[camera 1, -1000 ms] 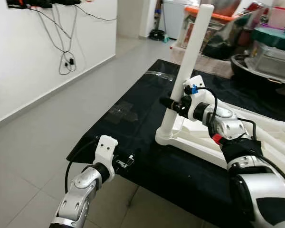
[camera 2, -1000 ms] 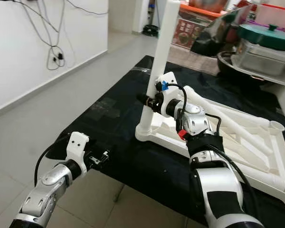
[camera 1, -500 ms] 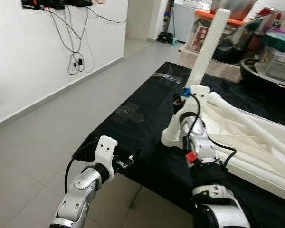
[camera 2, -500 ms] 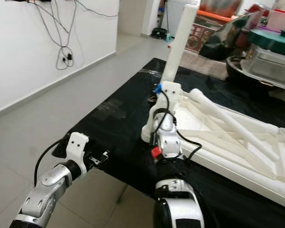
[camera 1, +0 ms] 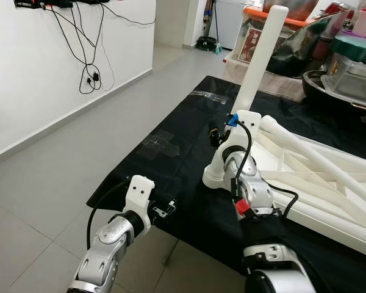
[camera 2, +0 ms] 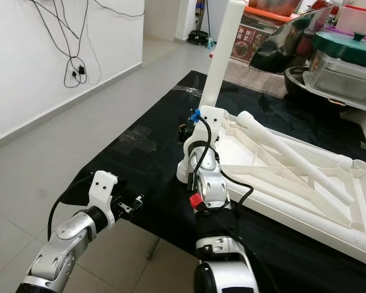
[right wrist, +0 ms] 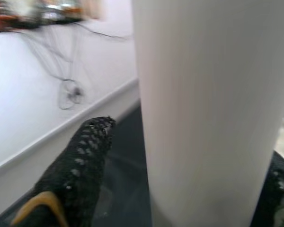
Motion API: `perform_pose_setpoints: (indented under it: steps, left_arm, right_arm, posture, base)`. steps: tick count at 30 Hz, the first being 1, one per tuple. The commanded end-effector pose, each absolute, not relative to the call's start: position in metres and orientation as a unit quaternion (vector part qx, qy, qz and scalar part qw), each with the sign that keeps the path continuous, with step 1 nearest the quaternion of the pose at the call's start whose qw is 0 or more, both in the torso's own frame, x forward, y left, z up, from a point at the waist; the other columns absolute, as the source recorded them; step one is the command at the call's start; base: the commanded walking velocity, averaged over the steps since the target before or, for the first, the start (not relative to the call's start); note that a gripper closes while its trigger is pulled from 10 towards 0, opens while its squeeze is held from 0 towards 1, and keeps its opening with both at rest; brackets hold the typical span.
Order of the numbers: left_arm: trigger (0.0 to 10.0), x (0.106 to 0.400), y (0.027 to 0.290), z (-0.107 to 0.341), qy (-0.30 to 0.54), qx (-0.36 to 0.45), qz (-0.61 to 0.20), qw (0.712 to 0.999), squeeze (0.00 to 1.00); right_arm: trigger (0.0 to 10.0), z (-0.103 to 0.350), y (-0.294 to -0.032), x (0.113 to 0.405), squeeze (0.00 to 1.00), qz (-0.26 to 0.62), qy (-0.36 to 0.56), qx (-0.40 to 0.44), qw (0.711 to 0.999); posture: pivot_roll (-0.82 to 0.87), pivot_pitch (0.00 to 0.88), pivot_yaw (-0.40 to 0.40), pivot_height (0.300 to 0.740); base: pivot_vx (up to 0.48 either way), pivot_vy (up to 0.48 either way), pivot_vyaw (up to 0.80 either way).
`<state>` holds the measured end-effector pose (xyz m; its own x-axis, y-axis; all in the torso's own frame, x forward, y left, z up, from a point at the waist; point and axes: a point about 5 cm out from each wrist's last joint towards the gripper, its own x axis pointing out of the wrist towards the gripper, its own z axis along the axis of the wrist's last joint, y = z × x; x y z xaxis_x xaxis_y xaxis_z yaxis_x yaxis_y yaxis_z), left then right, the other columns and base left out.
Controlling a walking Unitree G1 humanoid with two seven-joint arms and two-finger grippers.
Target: Building children table
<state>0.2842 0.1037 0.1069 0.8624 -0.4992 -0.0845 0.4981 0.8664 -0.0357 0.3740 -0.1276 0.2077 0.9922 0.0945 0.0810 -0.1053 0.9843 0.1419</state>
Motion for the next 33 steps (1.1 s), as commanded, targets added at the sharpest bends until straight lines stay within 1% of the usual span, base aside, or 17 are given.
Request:
perform_pose_setpoints:
  steps: [1, 3, 4, 5, 13, 14, 15, 16, 19, 24, 26, 28, 29, 30, 31, 32, 33]
  left_arm:
    - [10.0, 0.284, 0.105, 0.106, 0.051, -0.007, -0.259, 0.965, 0.00]
    - [10.0, 0.285, 0.106, 0.106, 0.051, -0.006, -0.259, 0.965, 0.00]
    - [10.0, 0.285, 0.106, 0.106, 0.051, -0.006, -0.259, 0.965, 0.00]
    - [10.0, 0.285, 0.106, 0.106, 0.050, -0.005, -0.259, 0.965, 0.00]
    - [10.0, 0.286, 0.105, 0.107, 0.049, -0.005, -0.259, 0.965, 0.00]
    - [10.0, 0.286, 0.106, 0.108, 0.048, -0.006, -0.257, 0.965, 0.00]
    - [10.0, 0.286, 0.106, 0.108, 0.048, -0.006, -0.257, 0.965, 0.00]
    - [10.0, 0.285, 0.107, 0.108, 0.048, -0.005, -0.255, 0.966, 0.00]
    - [10.0, 0.285, 0.108, 0.108, 0.048, -0.003, -0.254, 0.966, 0.00]
    - [10.0, 0.285, 0.109, 0.107, 0.048, -0.003, -0.254, 0.966, 0.00]
    - [10.0, 0.285, 0.109, 0.108, 0.047, -0.002, -0.255, 0.966, 0.00]
    - [10.0, 0.285, 0.109, 0.108, 0.047, -0.002, -0.255, 0.966, 0.00]
    - [10.0, 0.285, 0.109, 0.108, 0.047, -0.002, -0.255, 0.966, 0.00]
    - [10.0, 0.285, 0.109, 0.108, 0.047, -0.002, -0.255, 0.966, 0.00]
    - [10.0, 0.285, 0.108, 0.108, 0.048, -0.003, -0.257, 0.965, 0.00]
    - [10.0, 0.285, 0.108, 0.108, 0.048, -0.003, -0.257, 0.965, 0.00]
    - [10.0, 0.285, 0.106, 0.107, 0.048, -0.004, -0.259, 0.965, 0.00]
  right_arm:
    - [10.0, 0.220, -0.128, 0.375, 0.00, 0.113, -0.073, 0.075, 0.988]
    - [10.0, 0.228, -0.131, 0.375, 0.00, 0.201, -0.092, 0.064, 0.973]
    - [10.0, 0.228, -0.131, 0.375, 0.00, 0.201, -0.092, 0.064, 0.973]
    - [10.0, 0.229, -0.135, 0.375, 0.00, 0.244, -0.094, 0.029, 0.965]
    - [10.0, 0.219, -0.151, 0.381, 0.00, 0.329, -0.041, -0.036, 0.943]
    - [1.9, 0.217, -0.153, 0.381, 0.00, 0.360, -0.025, -0.040, 0.932]
    - [1.9, 0.217, -0.153, 0.381, 0.00, 0.360, -0.025, -0.040, 0.932]
    - [0.0, 0.215, -0.154, 0.380, 0.00, 0.388, -0.012, -0.042, 0.921]
    - [0.0, 0.213, -0.157, 0.375, 0.00, 0.437, 0.004, -0.051, 0.898]
    - [0.0, 0.212, -0.161, 0.375, 0.00, 0.453, 0.010, -0.057, 0.890]
    - [0.0, 0.209, -0.169, 0.386, 0.00, 0.357, 0.025, -0.086, 0.930]
    - [0.0, 0.209, -0.169, 0.386, 0.00, 0.357, 0.025, -0.086, 0.930]
    - [0.0, 0.208, -0.173, 0.392, 0.00, 0.302, 0.031, -0.086, 0.949]
    - [0.0, 0.208, -0.173, 0.392, 0.00, 0.302, 0.031, -0.086, 0.949]
    - [0.0, 0.204, -0.175, 0.396, 0.00, 0.200, 0.028, -0.074, 0.977]
    - [0.0, 0.204, -0.175, 0.396, 0.00, 0.200, 0.028, -0.074, 0.977]
    - [0.0, 0.197, -0.176, 0.396, 0.00, 0.098, 0.032, -0.040, 0.994]
  posture:
    - [0.02, 0.000, -0.158, 0.740]
    - [0.02, 0.000, -0.157, 0.740]
    - [0.02, 0.000, -0.157, 0.740]
    - [0.02, 0.000, -0.158, 0.740]
    - [0.04, 0.000, -0.169, 0.740]
    - [0.04, 0.000, -0.171, 0.740]
    - [0.04, 0.000, -0.171, 0.740]
    - [0.04, 0.000, -0.170, 0.740]
    - [0.05, 0.000, -0.171, 0.740]
    - [0.05, 0.000, -0.170, 0.740]
    - [0.04, 0.000, -0.167, 0.740]
    - [0.04, 0.000, -0.167, 0.740]
    - [0.04, 0.000, -0.167, 0.740]
    - [0.04, 0.000, -0.167, 0.740]
    - [0.04, 0.000, -0.162, 0.740]
    - [0.04, 0.000, -0.162, 0.740]
    - [0.04, 0.000, -0.160, 0.740]
  base:
    - [0.000, 0.000, 0.00]
    - [0.000, 0.000, 0.00]
    - [0.000, 0.000, 0.00]
    - [0.000, 0.000, 0.00]
    - [0.000, 0.000, 0.00]
    - [0.000, 0.000, 0.00]
    - [0.000, 0.000, 0.00]
    - [0.000, 0.000, 0.00]
    - [0.000, 0.000, 0.00]
    - [0.000, 0.000, 0.00]
    - [0.000, 0.000, 0.00]
    - [0.000, 0.000, 0.00]
    - [0.000, 0.000, 0.00]
    - [0.000, 0.000, 0.00]
    - [0.000, 0.000, 0.00]
    - [0.000, 0.000, 0.00]
    - [0.000, 0.000, 0.00]
